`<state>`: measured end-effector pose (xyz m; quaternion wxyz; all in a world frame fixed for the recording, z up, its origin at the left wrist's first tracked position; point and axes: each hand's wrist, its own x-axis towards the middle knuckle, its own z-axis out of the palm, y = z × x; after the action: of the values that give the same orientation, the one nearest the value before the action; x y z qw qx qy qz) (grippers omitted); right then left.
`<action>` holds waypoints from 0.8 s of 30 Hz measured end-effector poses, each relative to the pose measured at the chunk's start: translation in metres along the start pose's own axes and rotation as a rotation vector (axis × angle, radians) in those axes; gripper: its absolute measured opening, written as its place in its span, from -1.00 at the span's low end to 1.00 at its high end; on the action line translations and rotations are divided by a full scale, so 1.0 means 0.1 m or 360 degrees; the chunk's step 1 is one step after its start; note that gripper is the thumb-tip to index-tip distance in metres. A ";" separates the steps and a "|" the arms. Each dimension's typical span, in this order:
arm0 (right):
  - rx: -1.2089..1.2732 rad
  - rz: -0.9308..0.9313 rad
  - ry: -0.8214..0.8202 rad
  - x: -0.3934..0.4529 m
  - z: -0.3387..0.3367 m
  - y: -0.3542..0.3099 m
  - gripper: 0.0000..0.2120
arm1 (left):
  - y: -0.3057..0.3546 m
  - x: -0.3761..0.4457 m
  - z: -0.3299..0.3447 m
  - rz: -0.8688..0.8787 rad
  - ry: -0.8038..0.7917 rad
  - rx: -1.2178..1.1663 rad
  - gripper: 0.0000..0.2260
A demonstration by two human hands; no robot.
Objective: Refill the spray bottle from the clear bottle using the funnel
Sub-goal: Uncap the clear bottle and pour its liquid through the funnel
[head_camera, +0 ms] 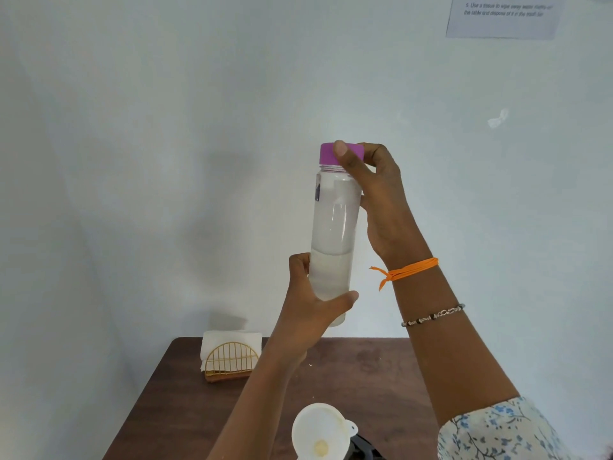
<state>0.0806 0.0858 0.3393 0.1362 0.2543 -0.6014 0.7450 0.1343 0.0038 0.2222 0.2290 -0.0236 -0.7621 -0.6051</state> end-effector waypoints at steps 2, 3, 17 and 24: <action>-0.0044 -0.0032 0.0016 0.00 0.00 -0.01 -0.45 | -0.01 0.00 0.00 0.0001 0.0011 0.0000 -0.43; -0.0025 -0.0037 -0.0005 0.00 -0.01 -0.01 -0.49 | -0.01 0.00 0.00 -0.0002 0.0015 -0.0007 -0.43; 0.0054 0.0055 -0.0005 -0.04 0.02 -0.03 -0.52 | -0.03 0.01 -0.03 0.0001 0.0014 0.0015 -0.43; 0.0240 0.0103 -0.0127 -0.02 -0.06 -0.04 -0.89 | -0.03 0.03 -0.04 0.0005 0.0027 -0.0015 -0.42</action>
<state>0.0827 0.0924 0.3410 0.0683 0.2737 -0.5566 0.7814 0.1324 -0.0015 0.2211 0.2362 -0.0209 -0.7573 -0.6084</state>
